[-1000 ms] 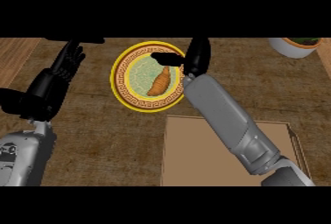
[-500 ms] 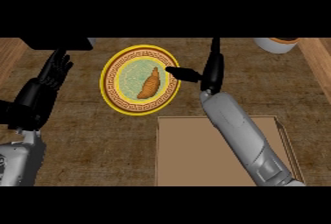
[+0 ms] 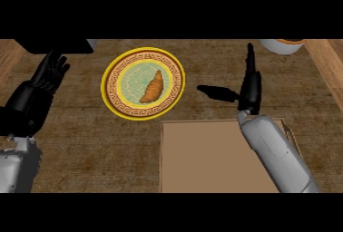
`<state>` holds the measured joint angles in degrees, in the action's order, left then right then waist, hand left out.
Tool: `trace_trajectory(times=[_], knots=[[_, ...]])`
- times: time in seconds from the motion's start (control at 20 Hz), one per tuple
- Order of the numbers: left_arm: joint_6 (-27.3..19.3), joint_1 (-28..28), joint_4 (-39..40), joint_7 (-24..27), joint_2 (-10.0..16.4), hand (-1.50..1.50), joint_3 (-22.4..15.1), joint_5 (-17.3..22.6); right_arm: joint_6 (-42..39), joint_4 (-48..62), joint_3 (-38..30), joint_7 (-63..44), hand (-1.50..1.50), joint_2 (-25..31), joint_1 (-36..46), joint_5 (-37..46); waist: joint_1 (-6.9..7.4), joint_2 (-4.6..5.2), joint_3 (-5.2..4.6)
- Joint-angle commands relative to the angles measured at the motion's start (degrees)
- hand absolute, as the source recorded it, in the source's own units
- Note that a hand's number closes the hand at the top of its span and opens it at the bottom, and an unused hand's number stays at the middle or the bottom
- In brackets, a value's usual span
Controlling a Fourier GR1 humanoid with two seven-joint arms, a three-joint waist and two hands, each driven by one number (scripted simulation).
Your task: Pick the croissant from the tray and place it in the plate
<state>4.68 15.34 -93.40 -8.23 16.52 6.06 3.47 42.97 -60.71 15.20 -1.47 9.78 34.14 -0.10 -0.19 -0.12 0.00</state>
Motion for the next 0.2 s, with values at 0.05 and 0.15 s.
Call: trace_trajectory(times=[0.05, 0.15], knots=[[-0.1, -0.4, -1.1, -0.2, -0.9, 0.0, 0.2, -0.7, -3.1, -8.9, 0.4, -1.6, -1.5, 4.0, -8.1, 3.2, -0.02, 0.01, -0.01], [0.2, -1.4, -0.5, 1.3, -1.7, 0.0, 0.1, -1.1, -2.1, -7.7, -1.2, -0.8, -1.5, 3.6, -8.0, 5.3, 0.14, 0.07, -0.01]])
